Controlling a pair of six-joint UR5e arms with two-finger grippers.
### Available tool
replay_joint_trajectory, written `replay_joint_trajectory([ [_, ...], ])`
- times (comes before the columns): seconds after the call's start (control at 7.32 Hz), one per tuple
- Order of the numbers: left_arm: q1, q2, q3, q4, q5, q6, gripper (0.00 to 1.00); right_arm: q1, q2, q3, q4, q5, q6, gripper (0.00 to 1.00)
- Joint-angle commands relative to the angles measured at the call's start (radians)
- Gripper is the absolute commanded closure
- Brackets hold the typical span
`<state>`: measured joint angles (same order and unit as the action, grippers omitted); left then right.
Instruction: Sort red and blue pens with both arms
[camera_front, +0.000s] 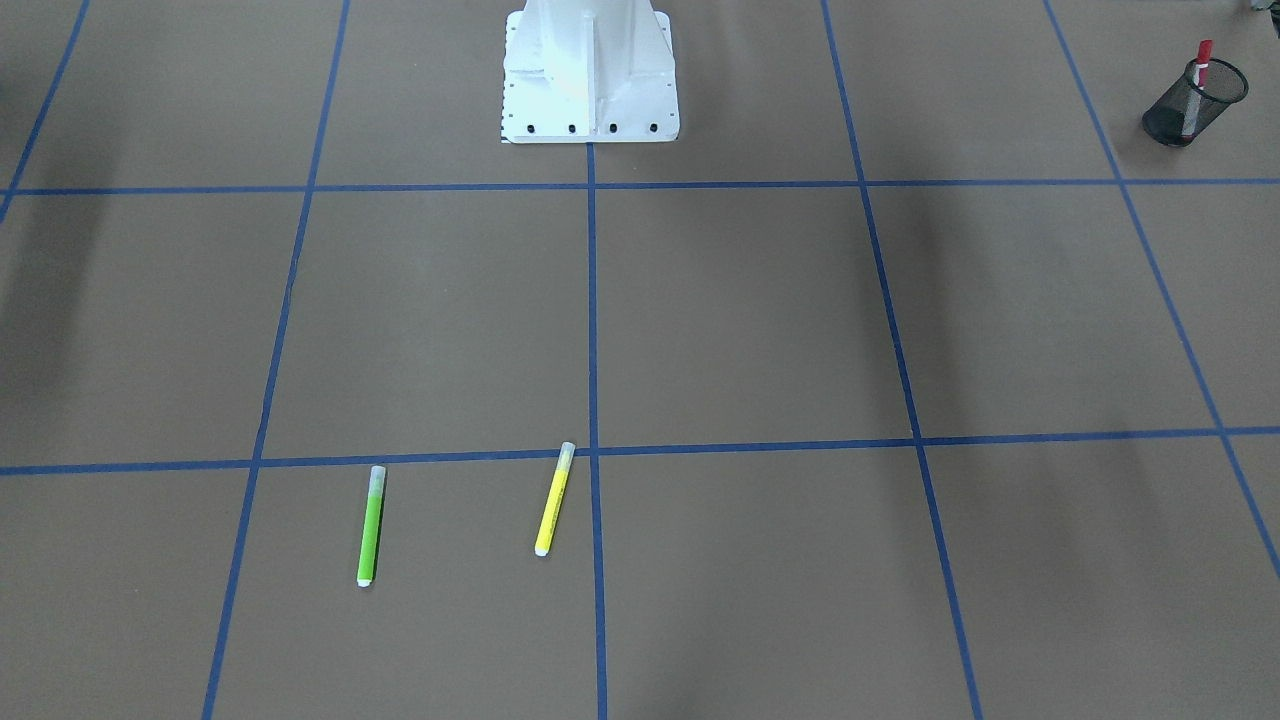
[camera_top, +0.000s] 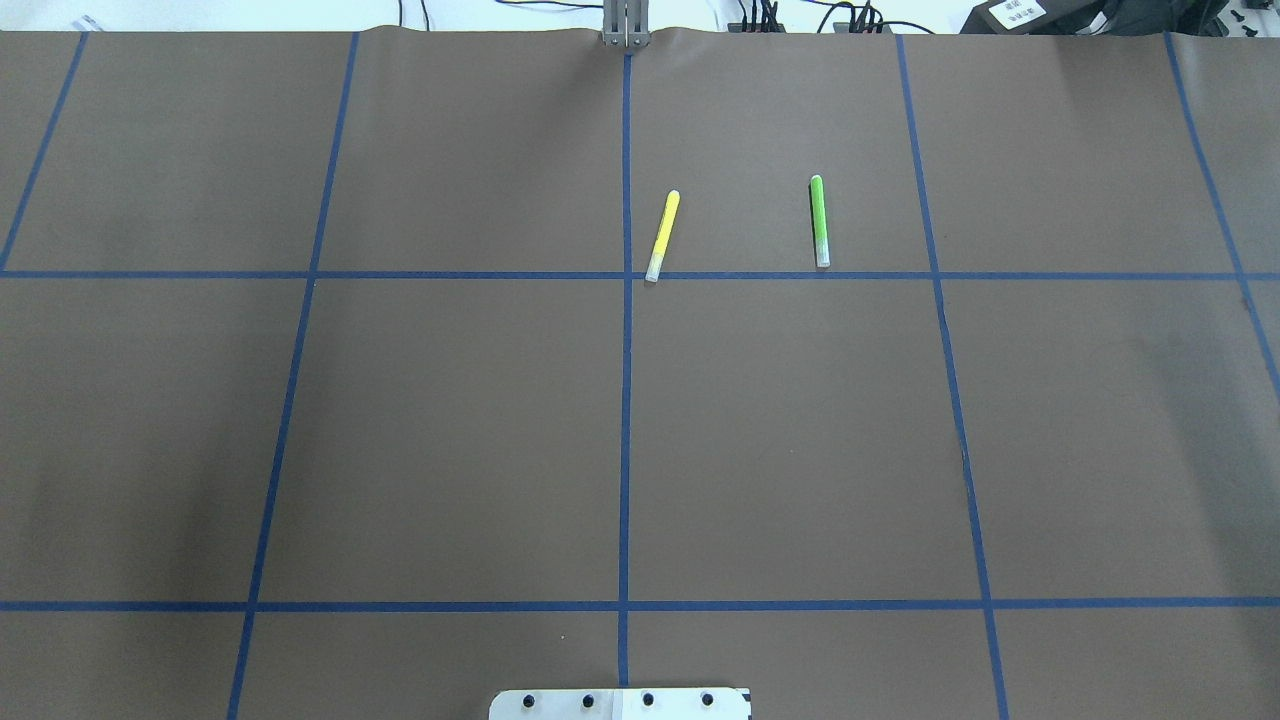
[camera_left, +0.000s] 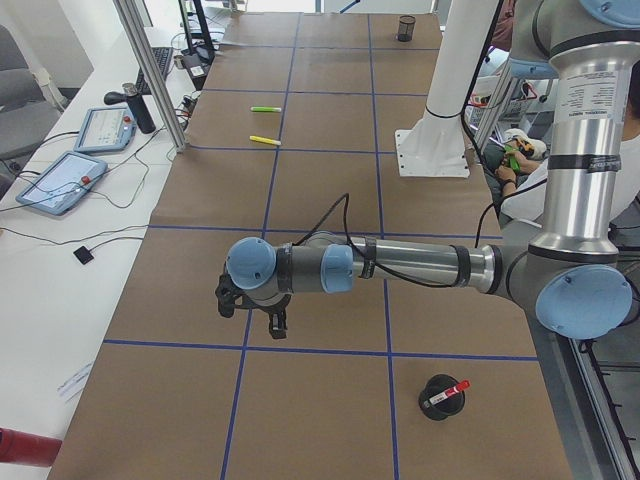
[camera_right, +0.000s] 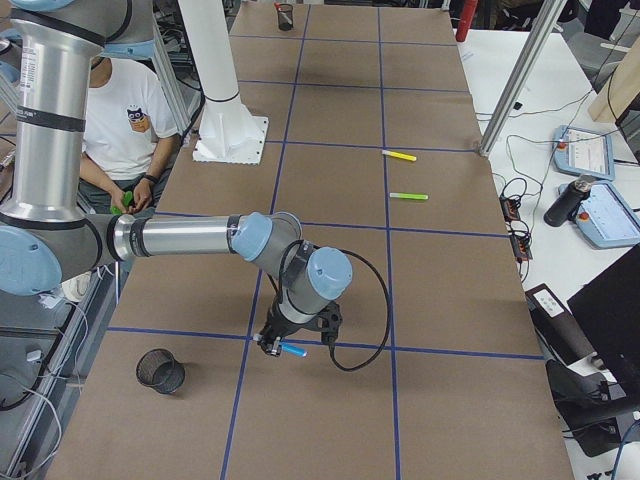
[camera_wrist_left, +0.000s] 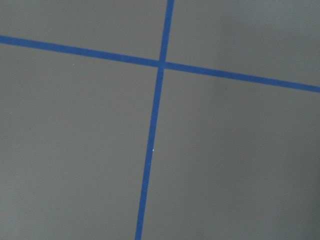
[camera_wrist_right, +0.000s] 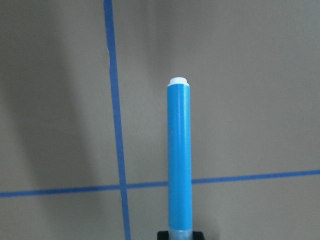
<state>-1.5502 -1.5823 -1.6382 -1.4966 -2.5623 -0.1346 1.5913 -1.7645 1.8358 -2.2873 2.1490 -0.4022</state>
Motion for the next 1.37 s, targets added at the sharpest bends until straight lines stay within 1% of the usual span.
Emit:
replay_joint_trajectory([
  [0.0,0.038,-0.018,-0.028,-0.083,-0.012,-0.108,0.00,0.009,-0.042,-0.004,-0.189,-0.060,-0.160,1.00],
  [0.14,0.036,-0.022,-0.049,-0.082,-0.012,-0.109,0.00,0.009,-0.061,-0.003,-0.252,-0.066,-0.215,1.00],
  [0.27,0.038,-0.021,-0.081,-0.079,-0.013,-0.114,0.00,0.009,-0.081,-0.015,-0.306,-0.095,-0.257,1.00],
  [0.55,0.038,-0.024,-0.087,-0.102,-0.012,-0.131,0.00,0.009,-0.169,-0.026,-0.330,-0.116,-0.352,1.00],
  [0.68,0.039,-0.022,-0.098,-0.111,-0.013,-0.134,0.00,0.007,-0.182,-0.065,-0.333,-0.179,-0.366,1.00],
  [0.82,0.039,-0.022,-0.107,-0.111,-0.013,-0.138,0.00,0.007,-0.188,-0.120,-0.334,-0.213,-0.392,1.00],
  [0.96,0.048,-0.022,-0.109,-0.113,-0.016,-0.140,0.00,0.007,-0.187,-0.183,-0.324,-0.212,-0.423,1.00],
  [1.23,0.050,-0.022,-0.123,-0.113,-0.016,-0.138,0.00,0.007,-0.187,-0.226,-0.322,-0.195,-0.420,1.00],
])
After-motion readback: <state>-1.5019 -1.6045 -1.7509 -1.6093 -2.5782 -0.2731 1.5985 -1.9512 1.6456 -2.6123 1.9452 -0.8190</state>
